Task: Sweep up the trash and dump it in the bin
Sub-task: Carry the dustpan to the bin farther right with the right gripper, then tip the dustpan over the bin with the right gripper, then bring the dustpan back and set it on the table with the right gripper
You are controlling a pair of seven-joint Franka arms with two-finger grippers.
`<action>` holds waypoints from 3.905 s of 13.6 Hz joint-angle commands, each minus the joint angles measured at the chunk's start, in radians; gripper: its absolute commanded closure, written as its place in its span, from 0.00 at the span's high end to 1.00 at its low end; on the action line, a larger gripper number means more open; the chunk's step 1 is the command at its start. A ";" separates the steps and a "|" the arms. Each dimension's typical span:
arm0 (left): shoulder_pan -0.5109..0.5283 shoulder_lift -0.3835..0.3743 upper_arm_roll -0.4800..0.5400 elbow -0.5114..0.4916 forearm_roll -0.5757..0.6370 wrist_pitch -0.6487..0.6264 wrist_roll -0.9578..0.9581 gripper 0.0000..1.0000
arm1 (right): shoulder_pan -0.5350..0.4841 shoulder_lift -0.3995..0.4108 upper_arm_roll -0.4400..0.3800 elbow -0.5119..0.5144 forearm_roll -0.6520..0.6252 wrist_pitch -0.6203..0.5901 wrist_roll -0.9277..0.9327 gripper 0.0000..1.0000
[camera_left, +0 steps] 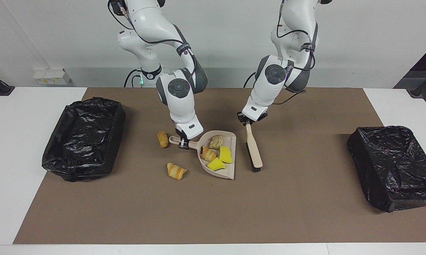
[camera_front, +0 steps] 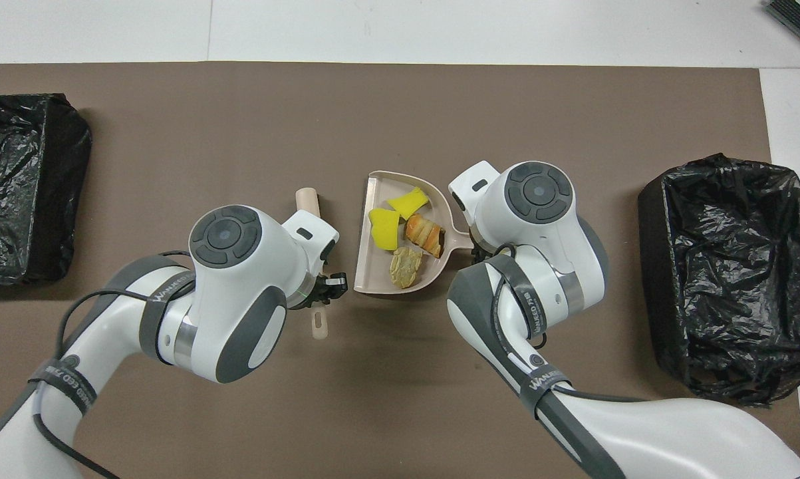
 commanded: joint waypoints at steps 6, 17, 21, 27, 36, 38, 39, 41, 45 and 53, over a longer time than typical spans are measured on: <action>0.021 -0.041 -0.012 0.099 0.059 -0.160 -0.013 0.00 | -0.203 -0.104 0.007 0.122 0.128 -0.265 -0.214 0.00; -0.398 -0.174 -0.017 -0.237 0.056 0.154 -0.361 0.00 | -0.769 -0.142 -0.007 0.254 0.052 -0.517 -0.676 0.00; -0.461 -0.222 -0.019 -0.294 0.056 0.160 -0.417 0.00 | -0.860 -0.173 -0.008 0.199 -0.190 -0.379 -0.780 0.00; -0.504 -0.186 -0.019 -0.323 0.053 0.248 -0.478 0.00 | -0.779 -0.241 -0.005 0.033 -0.476 -0.233 -0.751 0.00; -0.393 -0.172 -0.017 -0.252 0.044 0.086 -0.377 1.00 | -0.720 -0.264 -0.001 0.044 -0.527 -0.281 -0.744 0.00; -0.314 -0.169 -0.015 -0.170 0.044 -0.020 -0.360 1.00 | -0.720 -0.288 0.005 0.064 -0.539 -0.320 -0.759 0.00; -0.258 -0.172 -0.014 -0.150 0.044 -0.042 -0.310 1.00 | -0.719 -0.305 0.011 0.092 -0.551 -0.371 -0.762 0.00; -0.138 -0.164 -0.014 -0.066 0.044 -0.132 -0.184 1.00 | -0.676 -0.314 0.013 0.171 -0.553 -0.487 -0.779 0.00; 0.039 -0.150 -0.011 0.041 0.047 -0.174 -0.021 1.00 | -0.598 -0.325 0.019 0.291 -0.555 -0.646 -0.793 0.00; 0.312 -0.159 -0.005 0.206 0.160 -0.345 0.397 1.00 | -0.377 -0.235 0.074 0.269 -0.311 -0.450 -0.168 0.00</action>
